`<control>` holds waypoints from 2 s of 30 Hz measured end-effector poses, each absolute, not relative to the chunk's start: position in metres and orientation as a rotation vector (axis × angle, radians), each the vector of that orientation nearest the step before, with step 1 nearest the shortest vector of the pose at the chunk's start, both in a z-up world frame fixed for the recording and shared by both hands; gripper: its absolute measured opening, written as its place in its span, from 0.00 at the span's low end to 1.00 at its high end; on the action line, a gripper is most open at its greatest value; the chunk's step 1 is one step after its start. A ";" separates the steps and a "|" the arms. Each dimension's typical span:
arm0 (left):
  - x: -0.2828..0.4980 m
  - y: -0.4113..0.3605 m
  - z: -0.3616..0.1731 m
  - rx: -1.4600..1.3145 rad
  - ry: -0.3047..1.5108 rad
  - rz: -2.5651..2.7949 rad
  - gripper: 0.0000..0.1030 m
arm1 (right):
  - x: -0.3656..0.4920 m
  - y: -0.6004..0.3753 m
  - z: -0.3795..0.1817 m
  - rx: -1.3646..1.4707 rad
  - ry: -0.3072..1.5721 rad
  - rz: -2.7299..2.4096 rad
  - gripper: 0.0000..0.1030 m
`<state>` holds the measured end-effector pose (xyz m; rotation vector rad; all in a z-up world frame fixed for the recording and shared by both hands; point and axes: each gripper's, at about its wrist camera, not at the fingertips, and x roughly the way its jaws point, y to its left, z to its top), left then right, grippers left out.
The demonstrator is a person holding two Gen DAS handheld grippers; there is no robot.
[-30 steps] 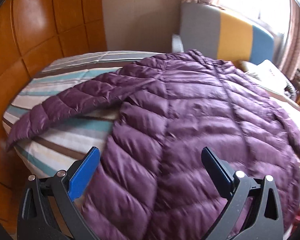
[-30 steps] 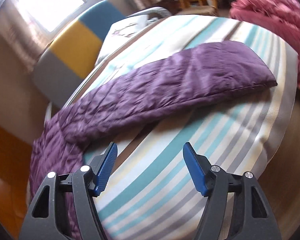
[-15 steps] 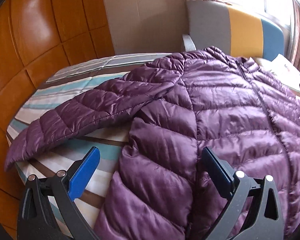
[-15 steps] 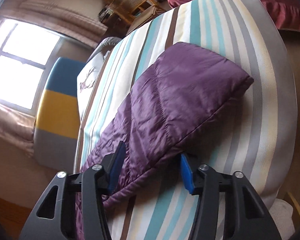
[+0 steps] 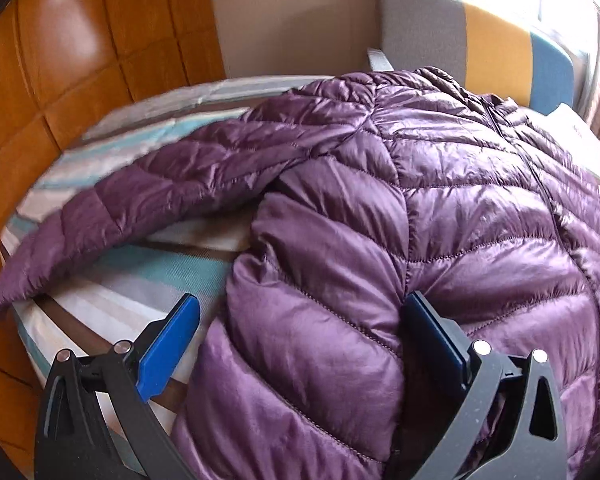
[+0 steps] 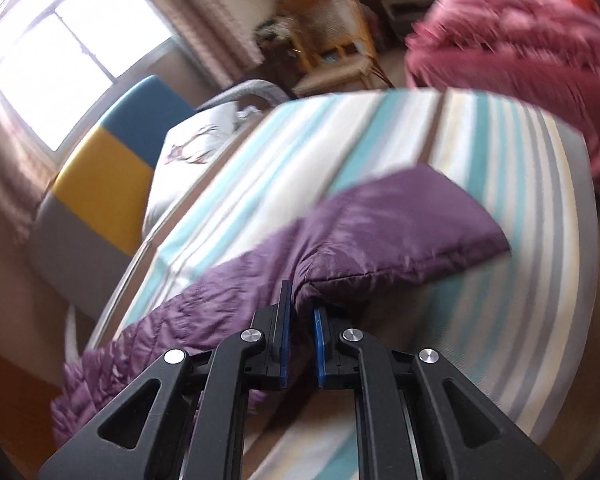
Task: Fold large clothes
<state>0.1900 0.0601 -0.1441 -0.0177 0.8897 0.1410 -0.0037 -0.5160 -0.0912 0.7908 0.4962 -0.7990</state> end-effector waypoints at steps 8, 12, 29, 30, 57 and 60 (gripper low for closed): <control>0.183 0.047 -0.144 0.062 0.832 0.181 0.98 | 0.075 -0.422 -0.060 0.445 0.556 -0.577 0.10; 0.182 0.045 -0.143 0.092 0.818 0.190 0.98 | 0.108 -0.353 -0.056 0.249 0.591 -0.429 0.10; 0.186 0.055 -0.141 0.012 0.870 0.153 0.98 | 0.148 -0.160 -0.107 -0.469 0.757 0.075 0.10; 0.188 0.054 -0.137 0.005 0.886 0.146 0.98 | 0.144 -0.163 -0.104 -0.455 0.750 0.076 0.15; 0.283 -0.107 -0.116 -0.076 0.955 -0.357 0.06 | 0.122 -0.212 -0.096 -0.224 0.681 -0.230 0.58; 0.281 -0.094 -0.110 -0.057 0.916 -0.314 0.05 | 0.117 -0.210 -0.093 -0.224 0.655 -0.189 0.58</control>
